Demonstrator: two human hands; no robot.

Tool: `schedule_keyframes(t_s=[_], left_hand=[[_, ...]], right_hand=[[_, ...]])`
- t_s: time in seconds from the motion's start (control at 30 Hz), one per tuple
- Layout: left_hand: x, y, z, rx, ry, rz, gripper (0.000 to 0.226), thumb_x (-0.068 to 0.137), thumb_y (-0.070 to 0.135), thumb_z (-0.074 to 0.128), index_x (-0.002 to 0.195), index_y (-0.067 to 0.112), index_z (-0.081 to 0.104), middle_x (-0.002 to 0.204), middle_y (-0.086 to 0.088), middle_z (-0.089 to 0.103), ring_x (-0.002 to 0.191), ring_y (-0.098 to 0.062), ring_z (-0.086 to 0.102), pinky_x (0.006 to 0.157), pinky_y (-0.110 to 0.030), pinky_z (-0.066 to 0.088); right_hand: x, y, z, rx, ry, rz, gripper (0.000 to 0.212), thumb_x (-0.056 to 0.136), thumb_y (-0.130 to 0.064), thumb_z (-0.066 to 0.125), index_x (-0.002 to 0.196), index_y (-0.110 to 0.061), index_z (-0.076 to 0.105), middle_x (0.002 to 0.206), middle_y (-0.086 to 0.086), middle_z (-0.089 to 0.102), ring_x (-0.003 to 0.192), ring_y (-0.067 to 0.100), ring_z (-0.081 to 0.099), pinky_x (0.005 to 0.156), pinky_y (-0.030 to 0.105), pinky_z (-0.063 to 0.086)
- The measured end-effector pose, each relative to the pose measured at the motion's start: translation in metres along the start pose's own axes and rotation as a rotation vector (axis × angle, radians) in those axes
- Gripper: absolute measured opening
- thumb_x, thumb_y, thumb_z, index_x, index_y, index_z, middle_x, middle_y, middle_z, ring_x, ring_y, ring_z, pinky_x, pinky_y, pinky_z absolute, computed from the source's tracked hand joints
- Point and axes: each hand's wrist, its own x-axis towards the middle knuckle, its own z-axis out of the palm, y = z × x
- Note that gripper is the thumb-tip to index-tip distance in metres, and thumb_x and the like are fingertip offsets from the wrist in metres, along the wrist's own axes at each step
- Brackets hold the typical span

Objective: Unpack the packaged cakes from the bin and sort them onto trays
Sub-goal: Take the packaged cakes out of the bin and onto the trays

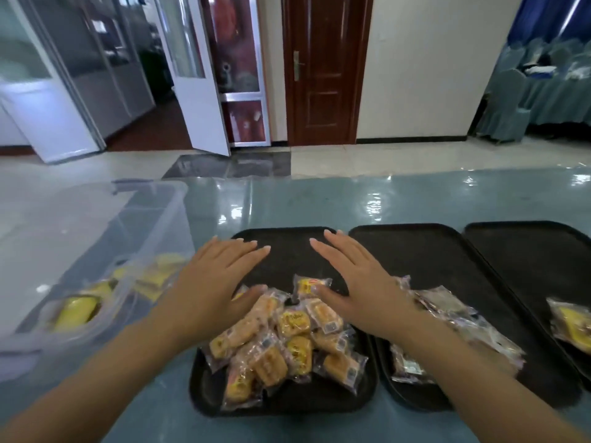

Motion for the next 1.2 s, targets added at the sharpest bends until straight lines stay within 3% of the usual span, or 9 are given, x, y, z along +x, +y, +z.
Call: schedule_keyframes(t_s=[0.1,0.27,0.43,0.6,0.7,0.8,1.03,1.2], left_hand=[[-0.018,-0.025,-0.015,0.021,0.051,-0.052,0.060,0.086,0.053,0.041,0.133,0.018,0.054,0.127,-0.003,0.060,0.114,-0.022,0.056,0.101,-0.043,0.043],[-0.045,-0.058,-0.031,0.089,0.128,-0.175,0.054,0.086,0.049,0.044,0.128,0.018,0.056,0.121,-0.004,0.062,0.108,-0.023,0.058,0.097,-0.043,0.045],[-0.072,-0.089,-0.044,0.179,0.064,-0.345,0.055,0.084,0.052,0.042,0.127,0.021,0.055,0.123,-0.001,0.061,0.106,-0.025,0.059,0.095,-0.040,0.045],[-0.101,-0.123,-0.055,0.247,0.027,-0.463,0.059,0.080,0.055,0.042,0.125,0.021,0.059,0.120,-0.004,0.064,0.103,-0.025,0.063,0.096,-0.035,0.040],[-0.120,-0.151,-0.057,0.292,-0.005,-0.509,0.059,0.079,0.056,0.041,0.123,0.020,0.060,0.117,-0.005,0.066,0.100,-0.026,0.066,0.090,-0.040,0.049],[-0.134,-0.192,-0.055,0.294,-0.047,-0.520,0.061,0.081,0.057,0.041,0.123,0.017,0.061,0.118,-0.007,0.066,0.100,-0.029,0.065,0.084,-0.046,0.051],[-0.153,-0.300,-0.037,0.274,-0.153,-0.489,0.063,0.082,0.060,0.035,0.124,0.021,0.061,0.123,-0.005,0.064,0.107,-0.027,0.062,0.095,-0.046,0.045],[-0.167,-0.365,-0.023,0.239,-0.229,-0.425,0.064,0.081,0.062,0.035,0.125,0.021,0.060,0.123,-0.006,0.064,0.110,-0.026,0.063,0.095,-0.044,0.043]], right_hand=[[0.024,-0.026,0.007,0.008,-0.009,-0.088,0.071,0.085,-0.064,0.029,0.149,-0.038,0.015,0.159,-0.008,0.014,0.147,0.012,0.004,0.118,0.031,0.007],[0.063,-0.048,0.016,-0.001,-0.092,-0.182,0.067,0.094,-0.052,0.046,0.150,-0.039,0.013,0.159,-0.011,0.009,0.146,0.010,0.001,0.117,0.028,0.005],[0.094,-0.067,0.026,0.009,-0.136,-0.274,0.067,0.094,-0.052,0.047,0.150,-0.039,0.013,0.159,-0.010,0.009,0.146,0.009,0.001,0.117,0.027,0.006],[0.117,-0.095,0.044,0.040,-0.187,-0.319,0.068,0.094,-0.052,0.048,0.150,-0.040,0.011,0.160,-0.011,-0.004,0.146,0.010,-0.001,0.114,0.026,0.005],[0.134,-0.114,0.060,0.029,-0.205,-0.349,0.068,0.095,-0.052,0.047,0.151,-0.039,0.011,0.160,-0.011,-0.007,0.146,0.010,-0.002,0.113,0.025,0.004],[0.157,-0.133,0.081,0.030,-0.197,-0.344,0.068,0.095,-0.050,0.047,0.151,-0.037,0.011,0.159,-0.010,-0.011,0.146,0.011,-0.002,0.110,0.021,0.003],[0.227,-0.196,0.145,0.090,-0.196,-0.228,0.070,0.094,-0.048,0.050,0.151,-0.038,0.009,0.160,-0.008,-0.012,0.147,0.015,0.003,0.115,0.033,0.022],[0.273,-0.241,0.199,0.046,-0.252,-0.226,0.070,0.095,-0.046,0.050,0.152,-0.032,0.011,0.161,-0.005,-0.007,0.147,0.015,0.001,0.116,0.031,0.014]])
